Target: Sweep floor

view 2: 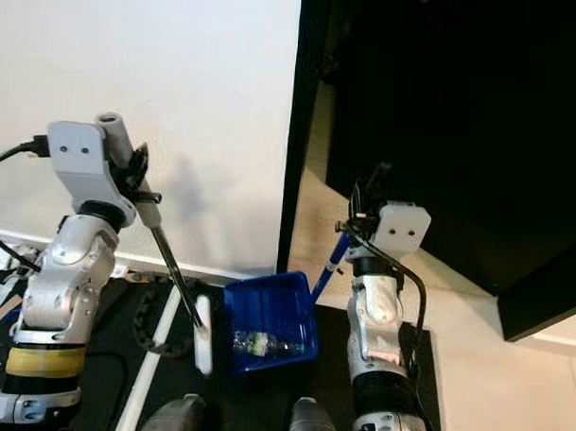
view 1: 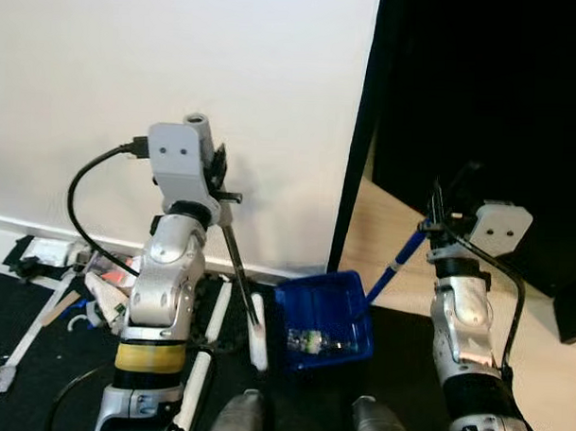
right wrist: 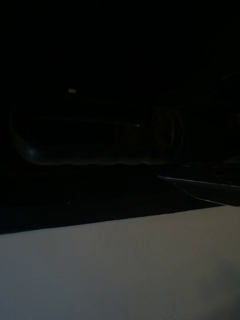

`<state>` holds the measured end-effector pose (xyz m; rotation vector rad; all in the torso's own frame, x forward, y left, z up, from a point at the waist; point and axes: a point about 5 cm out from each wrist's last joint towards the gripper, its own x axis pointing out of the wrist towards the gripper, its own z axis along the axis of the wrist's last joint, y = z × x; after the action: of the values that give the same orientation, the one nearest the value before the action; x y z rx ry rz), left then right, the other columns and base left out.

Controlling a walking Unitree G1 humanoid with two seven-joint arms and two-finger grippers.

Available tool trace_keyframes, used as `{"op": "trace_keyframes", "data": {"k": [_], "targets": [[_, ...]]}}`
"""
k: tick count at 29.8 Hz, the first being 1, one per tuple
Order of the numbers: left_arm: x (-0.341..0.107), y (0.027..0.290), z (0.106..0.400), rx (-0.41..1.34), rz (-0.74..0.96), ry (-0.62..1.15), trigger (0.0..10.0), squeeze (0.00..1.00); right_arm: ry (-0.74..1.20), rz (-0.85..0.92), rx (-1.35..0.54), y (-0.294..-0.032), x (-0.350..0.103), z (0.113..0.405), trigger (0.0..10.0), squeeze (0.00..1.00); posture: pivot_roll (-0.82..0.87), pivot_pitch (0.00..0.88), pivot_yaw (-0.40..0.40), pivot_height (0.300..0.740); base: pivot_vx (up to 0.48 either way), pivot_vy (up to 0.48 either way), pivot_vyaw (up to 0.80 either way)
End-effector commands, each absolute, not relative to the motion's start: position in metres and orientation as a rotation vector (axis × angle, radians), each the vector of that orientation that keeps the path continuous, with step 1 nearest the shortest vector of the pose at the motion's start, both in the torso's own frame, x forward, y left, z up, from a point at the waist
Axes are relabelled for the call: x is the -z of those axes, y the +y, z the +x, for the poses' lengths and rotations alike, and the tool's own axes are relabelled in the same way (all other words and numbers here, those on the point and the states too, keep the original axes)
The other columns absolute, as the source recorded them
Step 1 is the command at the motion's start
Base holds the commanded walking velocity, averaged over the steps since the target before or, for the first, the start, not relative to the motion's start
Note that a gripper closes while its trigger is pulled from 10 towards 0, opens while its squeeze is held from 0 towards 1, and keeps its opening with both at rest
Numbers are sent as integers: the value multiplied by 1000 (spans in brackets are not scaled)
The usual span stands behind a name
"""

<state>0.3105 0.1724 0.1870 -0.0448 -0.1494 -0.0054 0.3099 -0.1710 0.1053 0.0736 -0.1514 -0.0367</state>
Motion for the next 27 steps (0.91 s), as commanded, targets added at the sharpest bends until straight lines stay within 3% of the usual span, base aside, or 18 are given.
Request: {"op": "trace_keyframes", "data": {"k": [1,16,27], "targets": [[-189,177,308,-8,-49,-173,10000,0,-152,82,36,-168,-104,310,10000,0,136,75,6,740,0,0,0],[-190,167,310,50,-13,-172,10000,0,-127,93,77,-174,-96,305,10000,0,133,126,49,740,0,0,0],[-181,154,314,109,-47,-137,10000,0,-128,123,103,-165,-92,301,10000,0,91,108,69,740,0,0,0]]}}
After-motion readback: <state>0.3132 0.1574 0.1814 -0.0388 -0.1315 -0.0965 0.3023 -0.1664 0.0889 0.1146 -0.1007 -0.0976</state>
